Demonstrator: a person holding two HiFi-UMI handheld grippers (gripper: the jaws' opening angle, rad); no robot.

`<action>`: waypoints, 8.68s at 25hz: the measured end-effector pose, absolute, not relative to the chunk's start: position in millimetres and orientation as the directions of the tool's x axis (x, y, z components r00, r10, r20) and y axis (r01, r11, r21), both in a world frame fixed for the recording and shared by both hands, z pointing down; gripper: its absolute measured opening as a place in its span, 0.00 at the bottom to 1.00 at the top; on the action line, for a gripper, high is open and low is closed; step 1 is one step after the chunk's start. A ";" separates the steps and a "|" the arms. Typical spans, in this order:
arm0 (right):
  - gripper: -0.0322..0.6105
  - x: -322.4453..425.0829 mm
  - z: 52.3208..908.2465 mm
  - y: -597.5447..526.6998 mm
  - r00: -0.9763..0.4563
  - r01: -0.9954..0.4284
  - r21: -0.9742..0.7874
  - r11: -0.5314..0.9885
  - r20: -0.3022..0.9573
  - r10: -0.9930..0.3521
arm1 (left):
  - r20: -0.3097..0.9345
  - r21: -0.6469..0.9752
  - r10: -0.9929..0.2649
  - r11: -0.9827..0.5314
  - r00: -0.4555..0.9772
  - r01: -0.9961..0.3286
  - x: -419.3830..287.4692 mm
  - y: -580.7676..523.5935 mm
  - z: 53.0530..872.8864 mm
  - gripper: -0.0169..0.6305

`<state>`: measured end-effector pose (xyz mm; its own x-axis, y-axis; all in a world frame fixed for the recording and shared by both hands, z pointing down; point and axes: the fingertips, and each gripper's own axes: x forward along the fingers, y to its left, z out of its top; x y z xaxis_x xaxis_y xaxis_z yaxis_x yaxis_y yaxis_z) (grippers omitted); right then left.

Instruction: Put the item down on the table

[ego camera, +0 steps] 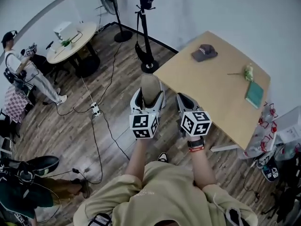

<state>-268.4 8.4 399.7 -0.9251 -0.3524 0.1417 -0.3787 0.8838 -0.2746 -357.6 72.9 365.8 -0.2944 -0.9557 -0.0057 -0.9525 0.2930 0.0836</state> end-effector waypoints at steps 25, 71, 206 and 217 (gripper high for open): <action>0.08 -93.8 445.3 -215.4 -0.576 -0.794 -0.359 0.491 0.186 -0.796 | 0.074 0.109 -0.962 -0.256 0.264 -0.961 -207.9 -208.6 408.5 0.59; 0.08 -34.9 563.9 -534.6 -0.630 -0.762 -0.428 0.485 0.322 -0.706 | 0.422 0.055 -0.871 -0.251 0.251 -0.966 -169.8 -531.2 587.7 0.59; 0.07 9.9 466.8 -210.7 -0.447 -0.888 -0.222 0.403 0.207 -0.870 | 0.155 0.020 -0.939 -0.308 0.308 -0.951 -138.8 -207.1 449.7 0.06; 0.07 30.2 531.2 -289.4 -0.450 -0.890 -0.245 0.385 0.324 -0.832 | 0.250 0.014 -0.919 -0.310 0.303 -0.951 -117.9 -302.8 519.6 0.06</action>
<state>30.2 -289.4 531.2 -0.4496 -0.8323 0.3242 -0.8897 0.3851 -0.2452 -117.9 -302.8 519.6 0.3034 -0.9195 0.2501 -0.9507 -0.3098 0.0141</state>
